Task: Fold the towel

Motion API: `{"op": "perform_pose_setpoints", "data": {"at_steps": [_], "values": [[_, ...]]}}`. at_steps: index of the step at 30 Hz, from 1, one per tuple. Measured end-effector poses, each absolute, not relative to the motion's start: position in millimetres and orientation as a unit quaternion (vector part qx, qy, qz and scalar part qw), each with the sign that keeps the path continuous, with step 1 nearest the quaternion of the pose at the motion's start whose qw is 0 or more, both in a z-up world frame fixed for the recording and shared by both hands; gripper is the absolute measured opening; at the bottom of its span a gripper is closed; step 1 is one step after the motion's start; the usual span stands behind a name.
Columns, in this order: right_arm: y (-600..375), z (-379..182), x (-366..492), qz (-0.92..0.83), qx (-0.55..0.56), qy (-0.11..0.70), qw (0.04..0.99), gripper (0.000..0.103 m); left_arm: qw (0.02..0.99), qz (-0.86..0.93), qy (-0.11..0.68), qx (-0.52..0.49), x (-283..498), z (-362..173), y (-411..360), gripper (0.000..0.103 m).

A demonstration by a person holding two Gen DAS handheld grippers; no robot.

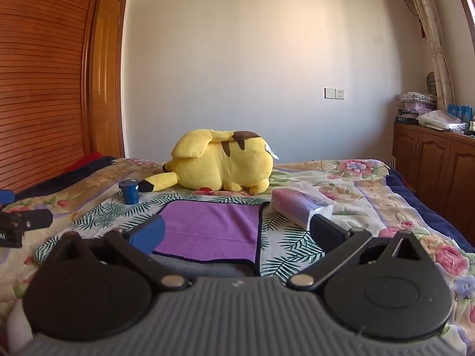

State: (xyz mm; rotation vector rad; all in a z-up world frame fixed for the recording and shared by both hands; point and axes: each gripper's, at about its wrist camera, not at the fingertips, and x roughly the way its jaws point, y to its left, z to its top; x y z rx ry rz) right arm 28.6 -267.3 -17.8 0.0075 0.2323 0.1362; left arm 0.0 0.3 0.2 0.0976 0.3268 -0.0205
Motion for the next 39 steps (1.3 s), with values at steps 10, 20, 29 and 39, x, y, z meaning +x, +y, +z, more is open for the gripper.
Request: {"op": "perform_pose_setpoints", "data": {"at_steps": [10,20,29,39], "values": [[-267.5,-17.3,28.7,0.068,0.003,0.115,0.991,0.103,0.985,-0.010,0.162,0.050,-0.2,0.2,0.1,0.087],[-266.5,-17.3,28.6,0.068,0.002,0.115,0.991,0.103,0.986,-0.010,0.161,0.050,-0.3,0.3,0.1,0.087],[-264.1,-17.3,28.3,0.068,0.002,0.115,0.991,0.103,0.986,-0.010,0.161,0.051,-0.4,0.3,0.2,0.087],[-263.8,-17.9,28.7,0.068,0.002,0.116,0.991,0.103,0.986,-0.010,0.161,0.051,-0.4,0.2,0.0,0.087]]}}
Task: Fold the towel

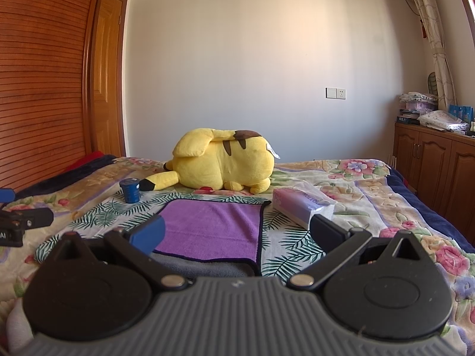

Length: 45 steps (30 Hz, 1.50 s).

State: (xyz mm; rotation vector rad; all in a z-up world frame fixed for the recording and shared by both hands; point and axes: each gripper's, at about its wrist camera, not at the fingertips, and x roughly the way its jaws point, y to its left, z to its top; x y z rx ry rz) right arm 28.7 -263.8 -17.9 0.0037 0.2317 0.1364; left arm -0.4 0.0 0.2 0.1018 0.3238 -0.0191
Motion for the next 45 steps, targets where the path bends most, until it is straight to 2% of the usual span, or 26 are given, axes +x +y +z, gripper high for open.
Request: {"op": "perform_pose_setpoints", "data": {"at_steps": [45], "values": [[-258.0,-14.9,26.4,0.069,0.002,0.117,0.991,0.103,0.984,-0.010,0.169,0.054,-1.1,-0.8,1.0,0.087]]}}
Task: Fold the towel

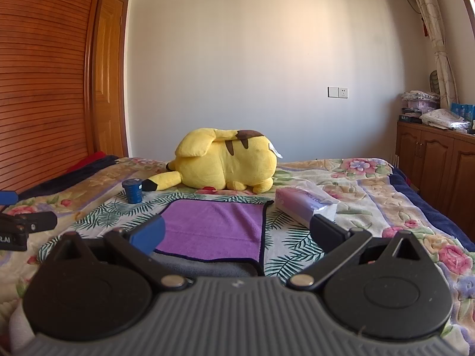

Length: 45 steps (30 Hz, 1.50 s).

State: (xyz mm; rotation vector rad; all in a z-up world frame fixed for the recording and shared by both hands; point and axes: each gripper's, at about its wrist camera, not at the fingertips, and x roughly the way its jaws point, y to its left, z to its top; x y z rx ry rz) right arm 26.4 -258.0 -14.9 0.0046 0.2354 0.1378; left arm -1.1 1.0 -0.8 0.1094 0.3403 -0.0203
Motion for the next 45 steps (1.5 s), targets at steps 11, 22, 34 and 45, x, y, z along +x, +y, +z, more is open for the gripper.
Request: {"op": "perform_pose_setpoints", "data": {"at_steps": [11,22,34,45], "values": [[-249.1,-15.0,35.9,0.070,-0.001,0.137,0.988,0.103,0.979,-0.019,0.193,0.066,7.6,-8.4,-4.7,0.087],[-244.8,-21.2,47.4,0.080,0.001,0.163,0.983,0.103,0.973,-0.026,0.216,0.080,16.3,-16.5,-12.9,0.087],[-239.7,-27.0,68.9,0.091,-0.017,0.183,0.979,0.103,0.967,-0.020,0.237,0.090,41.3,-16.8,-11.5,0.087],[-239.2,-36.7,94.4,0.099,-0.034,0.207,0.973,0.103,0.965,-0.032,0.245,0.085,66.6,-10.6,-4.9,0.087]]}}
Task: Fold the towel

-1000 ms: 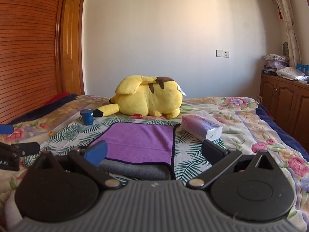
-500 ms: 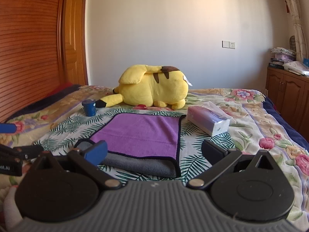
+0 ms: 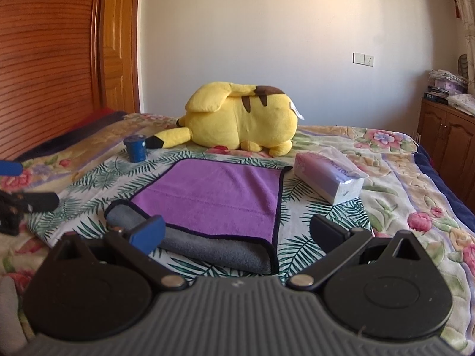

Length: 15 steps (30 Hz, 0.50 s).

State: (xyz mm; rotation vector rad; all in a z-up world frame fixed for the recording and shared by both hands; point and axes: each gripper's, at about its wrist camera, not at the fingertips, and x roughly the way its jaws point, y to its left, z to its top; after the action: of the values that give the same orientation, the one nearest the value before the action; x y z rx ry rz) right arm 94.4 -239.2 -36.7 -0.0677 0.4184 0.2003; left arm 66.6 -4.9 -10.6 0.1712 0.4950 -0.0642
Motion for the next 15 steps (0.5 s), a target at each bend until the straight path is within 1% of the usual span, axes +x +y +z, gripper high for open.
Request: {"op": "perform_pose_setpoints", "data": {"at_steps": [15], "values": [[-241.8,-50.0,129.6,0.105,-0.054,0.239,0.964,0.103,0.961,-0.045,0.260,0.086,109.1,-15.9,8.6,0.087]]}}
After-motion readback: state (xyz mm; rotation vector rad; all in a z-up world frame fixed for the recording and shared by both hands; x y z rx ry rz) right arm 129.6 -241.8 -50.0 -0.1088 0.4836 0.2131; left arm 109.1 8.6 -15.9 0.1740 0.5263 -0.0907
